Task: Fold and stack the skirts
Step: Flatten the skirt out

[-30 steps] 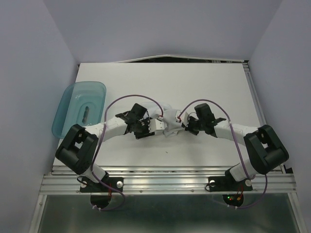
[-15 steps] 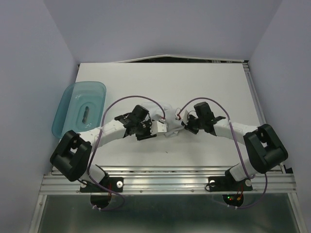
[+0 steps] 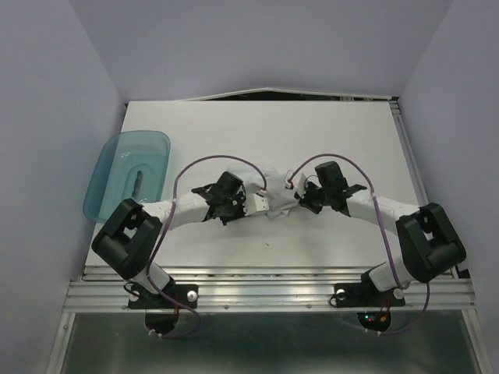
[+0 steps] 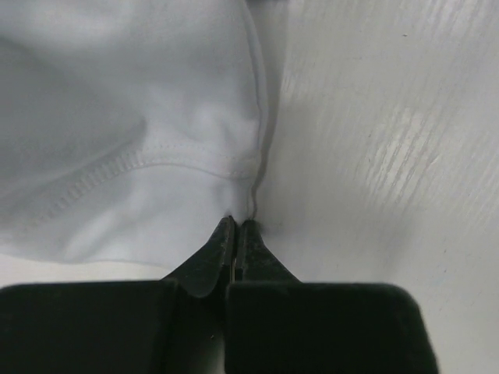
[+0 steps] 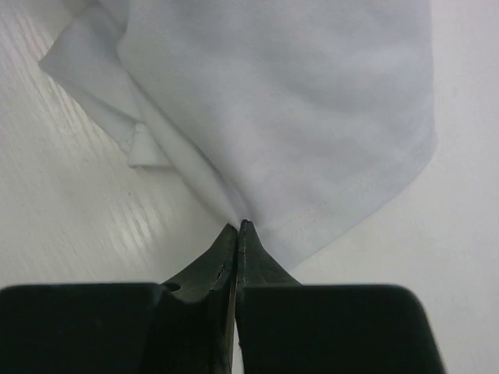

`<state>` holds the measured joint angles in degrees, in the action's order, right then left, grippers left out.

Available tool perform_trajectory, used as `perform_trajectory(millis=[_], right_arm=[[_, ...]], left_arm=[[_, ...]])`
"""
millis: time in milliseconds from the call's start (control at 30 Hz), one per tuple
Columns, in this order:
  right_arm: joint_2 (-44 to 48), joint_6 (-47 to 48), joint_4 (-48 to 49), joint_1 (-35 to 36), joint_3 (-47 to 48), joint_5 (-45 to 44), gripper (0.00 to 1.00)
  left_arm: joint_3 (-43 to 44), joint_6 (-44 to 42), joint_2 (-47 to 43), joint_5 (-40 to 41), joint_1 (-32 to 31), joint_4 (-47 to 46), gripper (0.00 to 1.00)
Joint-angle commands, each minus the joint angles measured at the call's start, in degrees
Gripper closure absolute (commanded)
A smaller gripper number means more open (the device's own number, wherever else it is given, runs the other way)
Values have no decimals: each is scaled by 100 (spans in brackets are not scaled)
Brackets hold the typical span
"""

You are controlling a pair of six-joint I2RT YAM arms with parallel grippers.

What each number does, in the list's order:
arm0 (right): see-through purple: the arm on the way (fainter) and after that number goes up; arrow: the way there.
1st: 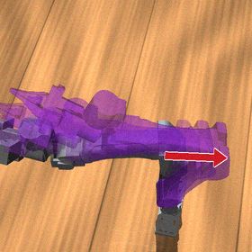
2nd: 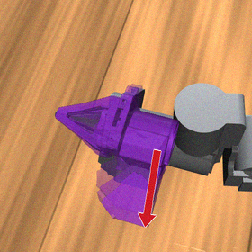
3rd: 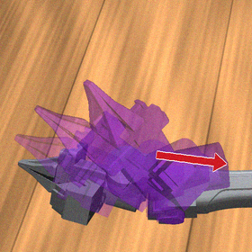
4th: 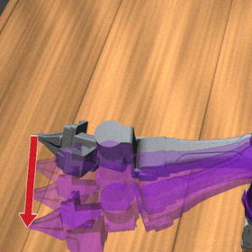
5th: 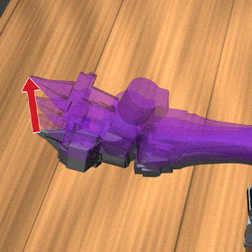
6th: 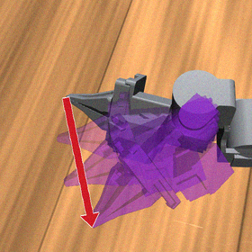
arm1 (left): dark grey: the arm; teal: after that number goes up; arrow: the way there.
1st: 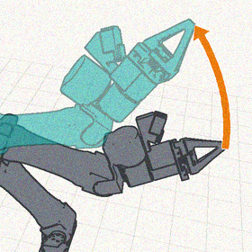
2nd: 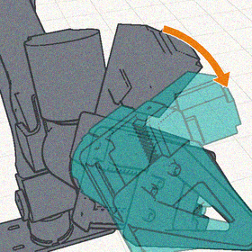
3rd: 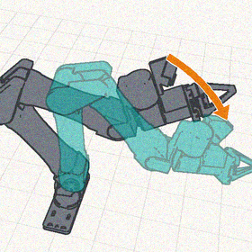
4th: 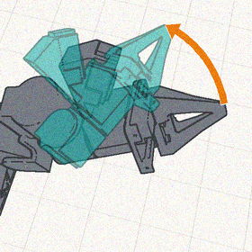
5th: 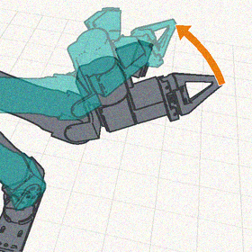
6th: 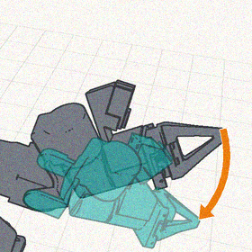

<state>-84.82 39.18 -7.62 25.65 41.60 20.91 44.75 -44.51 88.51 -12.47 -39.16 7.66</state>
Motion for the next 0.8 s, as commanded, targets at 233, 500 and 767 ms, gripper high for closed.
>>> perform_trajectory(millis=[233,500,767], right_arm=[[431,450,-951,-1711,1375,133,99],[-69,433,-1207,-2142,2940,28,99],[-1508,-59,-847,-2319,4969,-605,99]], left_arm=[[1576,443,-1134,-115,1154,1115,100],[2977,900,-792,50,1613,703,100],[4195,1208,235,983,1876,-721,100]])
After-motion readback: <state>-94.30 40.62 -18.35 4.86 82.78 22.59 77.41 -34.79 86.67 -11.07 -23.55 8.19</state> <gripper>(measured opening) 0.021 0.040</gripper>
